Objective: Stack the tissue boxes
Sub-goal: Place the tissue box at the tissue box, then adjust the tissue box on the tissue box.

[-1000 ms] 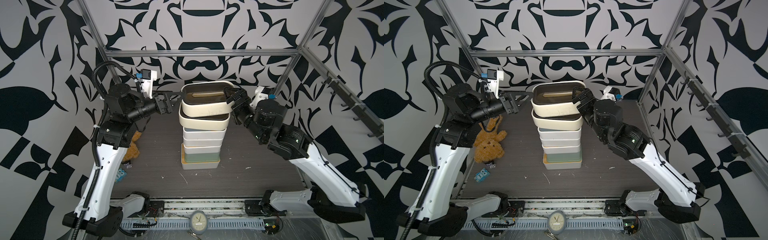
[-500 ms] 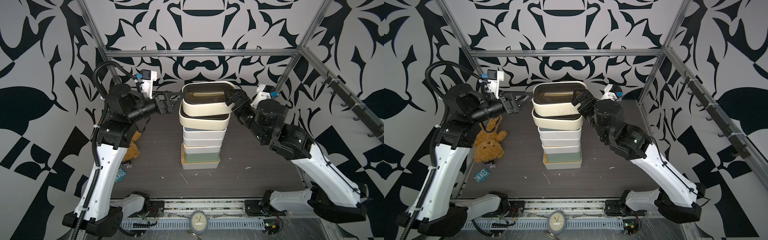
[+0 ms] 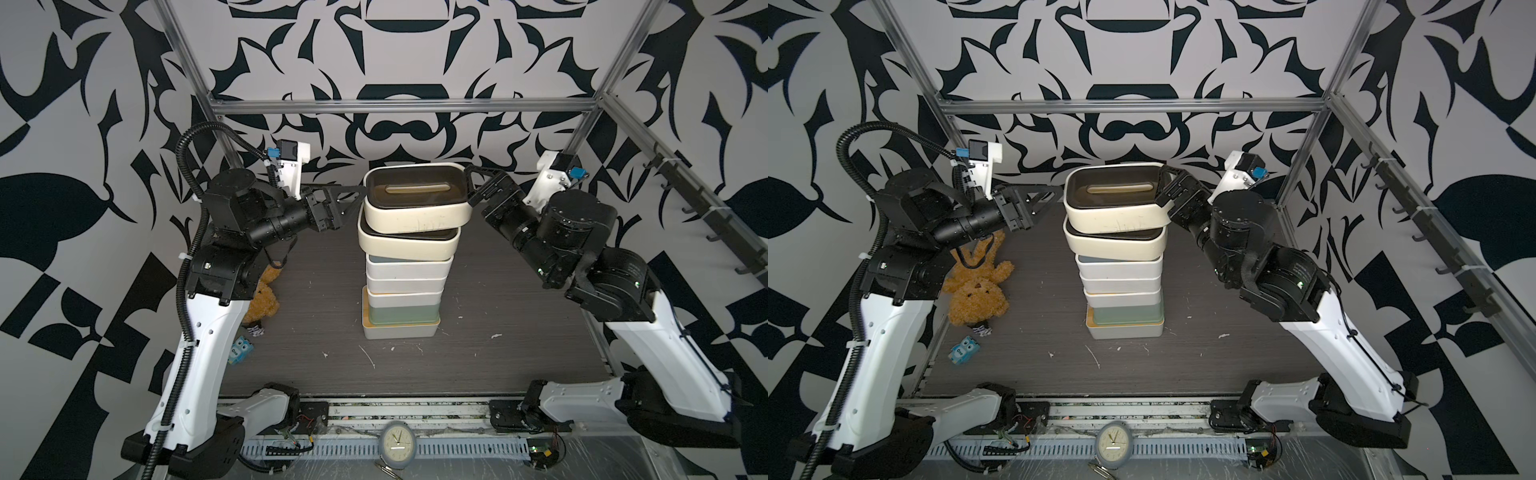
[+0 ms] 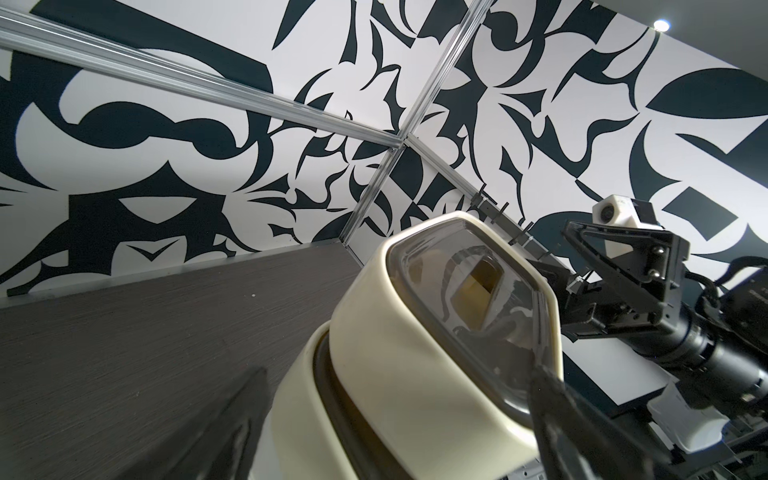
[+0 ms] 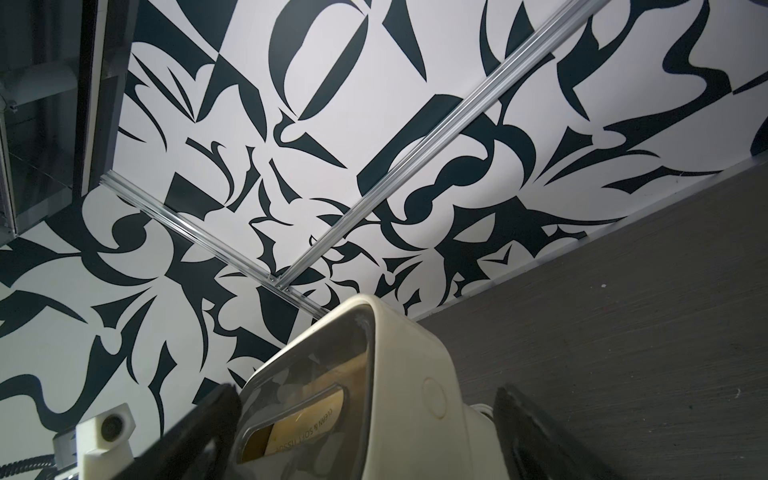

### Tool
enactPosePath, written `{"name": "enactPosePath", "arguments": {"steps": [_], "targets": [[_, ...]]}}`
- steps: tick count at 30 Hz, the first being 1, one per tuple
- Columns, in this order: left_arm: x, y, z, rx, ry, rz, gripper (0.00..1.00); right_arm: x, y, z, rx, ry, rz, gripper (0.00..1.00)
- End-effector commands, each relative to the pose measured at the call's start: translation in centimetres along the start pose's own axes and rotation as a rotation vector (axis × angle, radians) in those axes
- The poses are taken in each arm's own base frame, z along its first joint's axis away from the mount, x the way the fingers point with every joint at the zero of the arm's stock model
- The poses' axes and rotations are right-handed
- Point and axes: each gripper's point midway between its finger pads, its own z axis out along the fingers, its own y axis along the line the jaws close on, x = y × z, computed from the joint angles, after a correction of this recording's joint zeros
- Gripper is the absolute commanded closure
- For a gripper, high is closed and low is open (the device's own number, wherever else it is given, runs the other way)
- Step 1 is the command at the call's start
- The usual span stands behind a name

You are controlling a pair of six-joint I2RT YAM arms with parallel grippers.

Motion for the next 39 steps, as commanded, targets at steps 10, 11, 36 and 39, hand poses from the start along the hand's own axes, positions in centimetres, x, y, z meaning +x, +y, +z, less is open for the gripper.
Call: {"name": "enactPosePath", "arguments": {"steps": [10,11,36,39], "targets": [[0.8,-3.2,-0.5,0.111,0.14,-0.162,0.0,-1.4,3.1,-0.3,-0.07,0.055,-0.305,0.01],[0.8,-3.2,-0.3,0.126,0.153,-0.177,0.01,-1.5,3.1,-0.3,-0.074,0.062,-0.307,0.01],[0.0,-1.9,1.9,0.137,0.165,-0.197,0.01,0.9,3.6,2.4,-0.213,0.262,-0.193,0.01],[-0.1,-2.3,1.8,0.152,0.164,-0.191,0.01,0.9,3.7,2.2,-0.221,0.267,-0.179,0.01]]}}
